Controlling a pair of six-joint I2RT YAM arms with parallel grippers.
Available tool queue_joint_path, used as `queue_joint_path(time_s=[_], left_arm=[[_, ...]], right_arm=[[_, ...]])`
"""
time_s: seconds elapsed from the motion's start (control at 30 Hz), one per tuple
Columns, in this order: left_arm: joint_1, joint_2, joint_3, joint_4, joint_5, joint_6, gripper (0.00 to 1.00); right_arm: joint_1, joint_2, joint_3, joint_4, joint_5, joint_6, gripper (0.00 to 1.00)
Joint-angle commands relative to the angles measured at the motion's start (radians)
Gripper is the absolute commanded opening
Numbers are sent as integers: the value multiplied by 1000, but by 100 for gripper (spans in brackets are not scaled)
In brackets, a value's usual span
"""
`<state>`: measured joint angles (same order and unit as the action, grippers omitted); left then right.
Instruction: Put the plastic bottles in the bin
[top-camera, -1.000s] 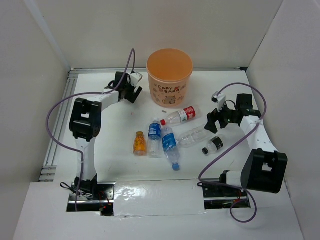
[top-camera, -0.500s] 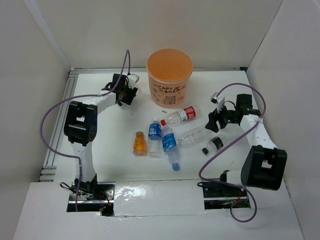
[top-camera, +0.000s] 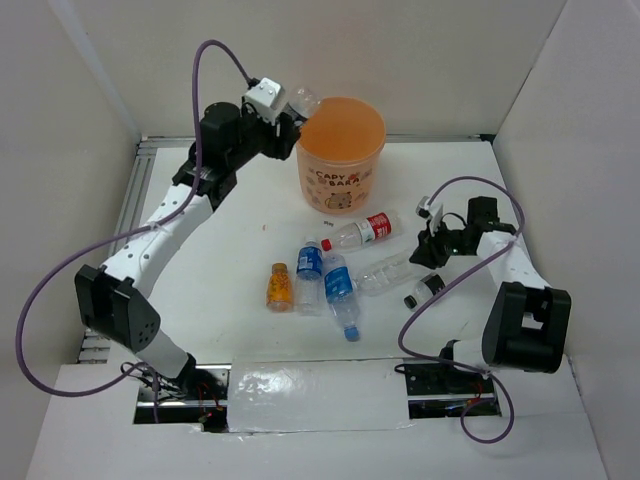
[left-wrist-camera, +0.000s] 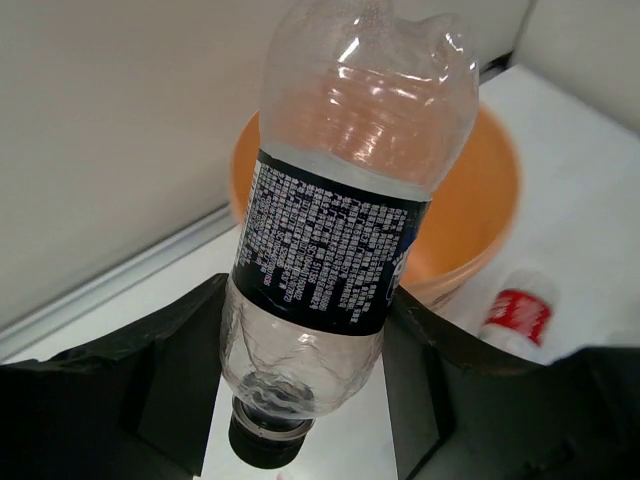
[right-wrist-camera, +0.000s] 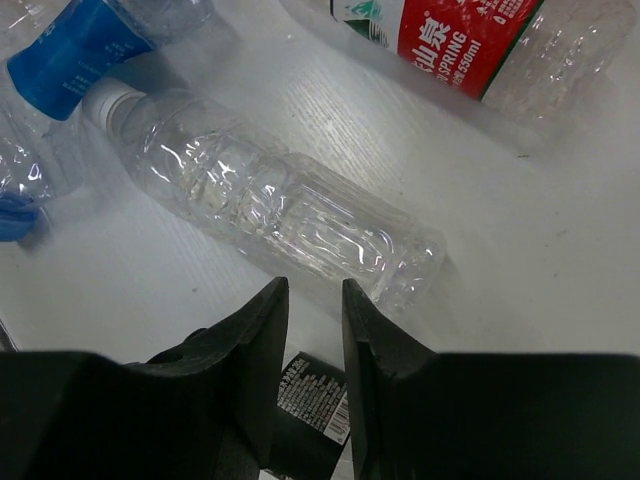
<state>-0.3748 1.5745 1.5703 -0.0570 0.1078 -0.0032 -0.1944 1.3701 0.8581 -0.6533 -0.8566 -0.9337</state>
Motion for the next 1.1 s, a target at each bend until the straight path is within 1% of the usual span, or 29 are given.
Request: queue_joint_path(time_s=[0.0, 0.07, 0.1, 0.13, 0.17, 0.2, 0.27, 0.33, 0.37, 0.4, 0.43, 0.47, 0.5, 0.53, 0.57, 0.67, 0.7, 0.73, 0.8, 0.83, 0.9, 0.93, 0.97, 1.03, 1.07], left_arm=[[-30, 51, 25, 196, 92, -109, 33], [-53, 117, 51, 267, 92, -179, 36], [-53, 142, 84, 299, 92, -201, 36], [-67, 166, 103, 348, 75, -216, 36], [-79, 192, 123, 367, 43, -240, 38], [-79, 246, 172, 379, 20, -250, 40], [-92, 300, 226, 391, -5, -264, 40], [-101, 375, 310, 391, -5, -290, 43], [-101, 398, 341, 382, -5, -290, 45], [-101, 421, 400, 352, -5, -290, 54], [-110, 461, 451, 304, -5, -290, 63], [-110, 478, 451, 304, -5, -290, 70], [-110, 489, 468, 263, -14, -278, 77], [-119, 489, 468, 252, -25, -277, 100], [-119, 489, 459, 252, -34, -277, 100], [-119, 431, 372, 298, -34, -277, 100], [-119, 391, 358, 298, -34, -277, 100], [-119, 369, 347, 308, -34, -277, 100], [-119, 319, 333, 278, -45, -277, 100], [-131, 250, 297, 260, -45, -253, 100], [-141, 164, 240, 196, -57, -229, 100], [-156, 112, 196, 177, -84, -206, 100], [-156, -3, 81, 160, -109, -205, 100], [-182, -127, -57, 116, -167, -205, 100], [-182, -187, -201, 102, -189, -205, 100]], right_arm=[[4, -22, -22, -32, -39, -22, 36], [4, -49, -22, -32, -39, -22, 38], [4, -58, -33, -32, -39, -22, 38], [4, -59, -33, -32, -39, -22, 41], [4, -72, -43, -32, -39, -22, 43], [4, -88, -44, -23, -39, -22, 43], [4, -100, -62, -23, -29, -22, 47], [4, -111, -71, -11, -18, -22, 48], [4, -120, -71, -11, -18, -22, 50], [4, -120, -80, -2, -9, -40, 57], [4, -120, -80, -11, 1, -81, 70], [4, -120, -80, -11, 1, -82, 70], [4, -120, -80, -43, 1, -162, 81], [4, -120, -80, -63, 1, -213, 83], [4, -109, -80, -121, -8, -349, 84], [-5, -100, -80, -233, -30, -571, 85], [-5, -91, -80, -252, -30, -677, 85], [-5, -73, -71, -272, -30, -732, 85], [-5, -27, -56, -305, -42, -850, 87], [-5, -8, -32, -305, -42, -863, 87], [7, 24, -2, -286, -52, -863, 87], [24, 50, 22, -276, -52, -863, 88], [48, 61, 33, -264, -52, -863, 88], [85, 76, 45, -218, -30, -863, 89], [128, 90, 56, -204, 0, -863, 89]])
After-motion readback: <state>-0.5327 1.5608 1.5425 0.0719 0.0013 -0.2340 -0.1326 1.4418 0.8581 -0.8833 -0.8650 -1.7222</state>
